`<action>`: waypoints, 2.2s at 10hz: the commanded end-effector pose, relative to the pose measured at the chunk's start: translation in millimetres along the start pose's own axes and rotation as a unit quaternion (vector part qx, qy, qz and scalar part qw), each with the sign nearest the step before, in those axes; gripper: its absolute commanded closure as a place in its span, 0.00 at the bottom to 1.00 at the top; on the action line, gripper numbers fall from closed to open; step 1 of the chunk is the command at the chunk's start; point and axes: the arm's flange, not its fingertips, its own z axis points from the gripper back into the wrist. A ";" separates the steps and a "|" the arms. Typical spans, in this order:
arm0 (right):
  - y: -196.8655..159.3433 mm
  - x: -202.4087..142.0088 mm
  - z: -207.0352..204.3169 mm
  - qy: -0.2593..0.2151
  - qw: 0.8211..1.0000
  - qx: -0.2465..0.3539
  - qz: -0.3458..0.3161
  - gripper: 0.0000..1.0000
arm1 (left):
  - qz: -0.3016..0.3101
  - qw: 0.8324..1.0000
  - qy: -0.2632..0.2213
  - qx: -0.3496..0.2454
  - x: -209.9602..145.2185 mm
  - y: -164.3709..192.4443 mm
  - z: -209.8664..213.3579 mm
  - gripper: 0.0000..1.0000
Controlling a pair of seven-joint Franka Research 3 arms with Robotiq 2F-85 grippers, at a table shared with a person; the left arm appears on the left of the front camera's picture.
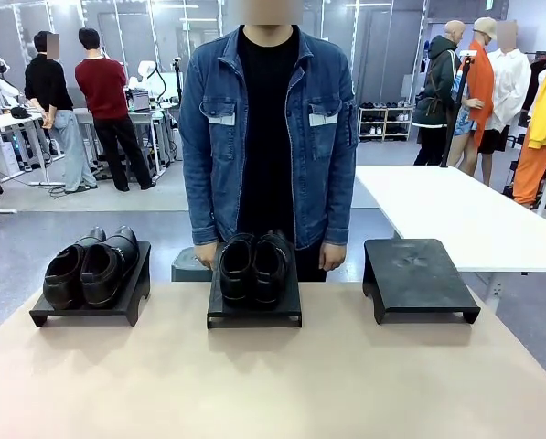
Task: Place the shoes on the stand as instructed by the person.
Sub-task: Pick up another pair of Shoes and place it on the Shoes Stand indicated by the person.
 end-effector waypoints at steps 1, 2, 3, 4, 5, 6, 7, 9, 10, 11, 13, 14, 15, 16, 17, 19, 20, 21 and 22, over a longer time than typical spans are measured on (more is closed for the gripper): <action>1.4 0.4 2.3 -0.005 1.000 0.004 0.004 0.00 | -0.015 0.995 0.017 -0.098 -38.3 28.1 3.0 0.00; 1.4 0.4 2.3 -0.005 1.000 0.004 0.004 0.00 | -0.023 0.989 0.023 -0.145 -59.3 47.7 6.0 0.00; 1.4 0.4 2.3 -0.005 1.000 0.004 0.004 0.00 | -0.019 0.978 0.011 -0.205 -71.7 65.3 8.5 0.00; 1.4 0.4 2.3 -0.005 1.000 0.004 0.004 0.00 | -0.013 0.966 0.003 -0.257 -80.2 81.4 5.6 0.00; 1.4 0.4 2.3 -0.005 1.000 0.004 0.004 0.00 | -0.006 0.957 0.003 -0.289 -84.0 94.9 1.3 0.00; 1.4 0.4 2.3 -0.005 1.000 0.004 0.004 0.00 | 0.002 0.952 0.004 -0.306 -85.3 103.5 -0.5 0.00; 1.4 0.4 2.3 -0.005 1.000 0.004 0.004 0.00 | 0.001 0.952 0.008 -0.305 -81.9 106.5 -0.9 0.00; 1.4 0.4 2.3 -0.005 1.000 0.004 0.004 0.00 | 0.007 0.963 0.008 -0.269 -68.7 107.1 1.0 0.00; 1.4 0.4 2.3 -0.005 1.000 0.004 0.004 0.00 | 0.012 0.953 0.002 -0.302 -92.6 104.4 -9.8 0.00; 1.4 0.4 2.3 -0.005 1.000 0.004 0.004 0.00 | 0.012 0.953 0.002 -0.302 -92.6 104.4 -9.8 0.00; 1.4 0.4 2.3 -0.005 1.000 0.004 0.004 0.00 | 0.012 0.953 0.002 -0.302 -92.6 104.4 -9.8 0.00; 1.4 0.4 2.3 -0.005 1.000 0.004 0.004 0.00 | 0.012 0.953 0.002 -0.302 -92.6 104.4 -9.8 0.00; 1.4 0.4 2.3 -0.005 1.000 0.004 0.004 0.00 | 0.012 0.953 0.002 -0.302 -92.6 104.4 -9.8 0.00; 1.4 0.4 2.3 -0.005 1.000 0.004 0.004 0.00 | 0.012 0.953 0.002 -0.302 -92.6 104.4 -9.8 0.00; 1.4 0.4 2.3 -0.005 1.000 0.004 0.004 0.00 | 0.012 0.953 0.002 -0.302 -92.6 104.4 -9.8 0.00; 1.4 0.4 2.3 -0.005 1.000 0.004 0.004 0.00 | 0.012 0.953 0.002 -0.302 -92.6 104.4 -9.8 0.00; 1.4 0.4 2.3 -0.005 1.000 0.004 0.004 0.00 | 0.012 0.953 0.002 -0.302 -92.6 104.4 -9.8 0.00; 1.4 0.4 2.3 -0.005 1.000 0.004 0.004 0.00 | 0.012 0.953 0.002 -0.302 -92.6 104.4 -9.8 0.00; 1.4 0.4 2.3 -0.005 1.000 0.004 0.004 0.00 | 0.012 0.953 0.002 -0.302 -92.6 104.4 -9.8 0.00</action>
